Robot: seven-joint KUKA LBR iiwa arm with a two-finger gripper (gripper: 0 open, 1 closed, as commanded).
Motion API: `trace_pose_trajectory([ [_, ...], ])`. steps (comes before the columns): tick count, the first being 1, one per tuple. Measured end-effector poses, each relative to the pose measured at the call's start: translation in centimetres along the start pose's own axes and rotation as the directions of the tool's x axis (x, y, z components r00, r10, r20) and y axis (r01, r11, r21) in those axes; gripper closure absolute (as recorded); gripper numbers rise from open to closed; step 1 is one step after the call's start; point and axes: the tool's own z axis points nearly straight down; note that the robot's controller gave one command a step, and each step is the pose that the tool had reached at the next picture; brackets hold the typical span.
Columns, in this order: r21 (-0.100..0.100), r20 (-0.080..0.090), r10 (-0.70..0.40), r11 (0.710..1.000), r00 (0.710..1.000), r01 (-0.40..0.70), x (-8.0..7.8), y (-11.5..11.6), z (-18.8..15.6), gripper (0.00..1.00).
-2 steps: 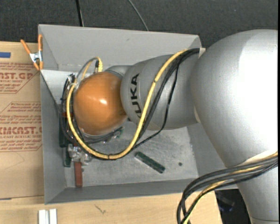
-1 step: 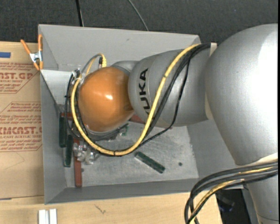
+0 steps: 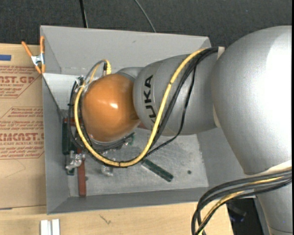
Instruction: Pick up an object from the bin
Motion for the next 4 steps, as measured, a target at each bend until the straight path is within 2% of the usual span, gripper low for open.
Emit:
trace_pose_trajectory([
  [1, 0.000, 0.000, 0.000, 1.000, 1.000, 0.000, 0.0, 0.1, 0.3, 0.00],
  [2, 0.007, 0.003, -0.318, 0.948, 0.948, 0.318, 0.2, -5.7, 2.0, 1.00],
  [3, 0.007, 0.003, -0.318, 0.948, 0.948, 0.318, 0.2, -5.7, 2.0, 1.00],
  [4, 0.011, 0.001, -0.413, 0.911, 0.911, 0.413, 0.8, -4.3, -1.4, 1.00],
])
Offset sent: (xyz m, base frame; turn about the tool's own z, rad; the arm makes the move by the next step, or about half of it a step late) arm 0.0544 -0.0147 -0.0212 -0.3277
